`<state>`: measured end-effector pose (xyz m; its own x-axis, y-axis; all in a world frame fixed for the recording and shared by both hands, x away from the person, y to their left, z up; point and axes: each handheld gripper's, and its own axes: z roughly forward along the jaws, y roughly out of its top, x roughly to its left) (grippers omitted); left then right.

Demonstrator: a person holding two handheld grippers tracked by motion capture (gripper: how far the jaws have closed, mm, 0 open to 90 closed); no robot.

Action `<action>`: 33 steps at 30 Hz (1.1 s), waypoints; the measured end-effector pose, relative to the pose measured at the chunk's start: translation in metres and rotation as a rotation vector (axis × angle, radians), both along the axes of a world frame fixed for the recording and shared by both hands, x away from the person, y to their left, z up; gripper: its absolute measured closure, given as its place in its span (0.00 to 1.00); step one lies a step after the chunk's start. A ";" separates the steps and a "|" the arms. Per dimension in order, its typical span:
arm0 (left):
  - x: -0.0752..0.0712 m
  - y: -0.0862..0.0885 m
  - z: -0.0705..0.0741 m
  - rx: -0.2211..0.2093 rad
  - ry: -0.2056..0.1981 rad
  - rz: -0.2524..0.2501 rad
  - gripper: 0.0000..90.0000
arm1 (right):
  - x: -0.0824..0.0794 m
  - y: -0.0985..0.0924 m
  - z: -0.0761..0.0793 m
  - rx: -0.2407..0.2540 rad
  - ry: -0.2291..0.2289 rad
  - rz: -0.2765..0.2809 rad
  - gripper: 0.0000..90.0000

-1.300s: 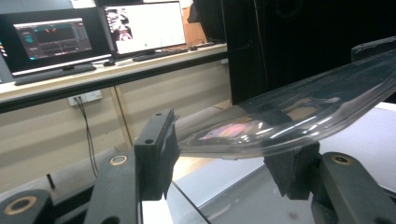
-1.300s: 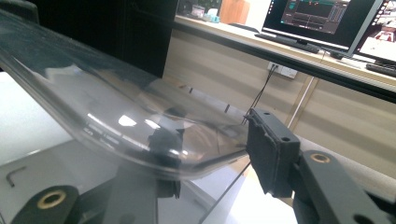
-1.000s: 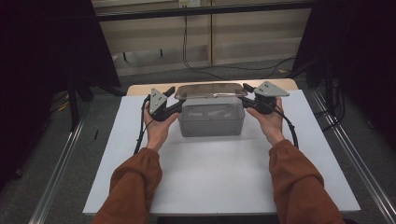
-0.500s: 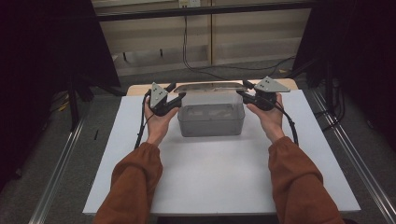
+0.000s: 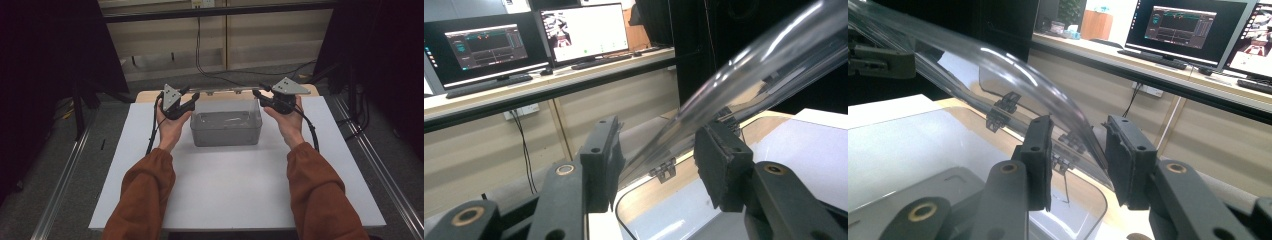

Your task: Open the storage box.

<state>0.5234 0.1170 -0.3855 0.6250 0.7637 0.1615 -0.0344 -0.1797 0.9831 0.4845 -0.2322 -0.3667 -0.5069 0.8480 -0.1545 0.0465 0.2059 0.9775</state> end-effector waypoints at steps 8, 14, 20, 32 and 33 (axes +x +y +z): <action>0.008 0.002 -0.002 -0.005 0.011 0.001 0.67 | 0.004 -0.002 0.002 0.011 -0.009 -0.007 0.73; 0.012 0.001 -0.001 0.005 0.011 0.015 0.66 | 0.008 -0.002 0.005 0.015 -0.013 -0.008 0.75; 0.019 0.001 -0.002 0.021 0.016 0.024 0.61 | 0.012 -0.003 0.006 0.024 -0.014 -0.009 0.75; 0.030 -0.002 -0.005 0.031 0.049 0.009 0.73 | 0.021 -0.006 0.008 0.040 0.002 -0.003 0.73; 0.030 -0.001 -0.005 0.029 0.053 0.009 0.73 | 0.022 -0.006 0.007 0.029 0.007 -0.006 0.71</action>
<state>0.5534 0.1161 -0.3908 0.6265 0.7648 0.1501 0.0196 -0.2080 0.9779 0.5070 -0.2377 -0.3595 -0.5029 0.8551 -0.1259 0.0547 0.1768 0.9827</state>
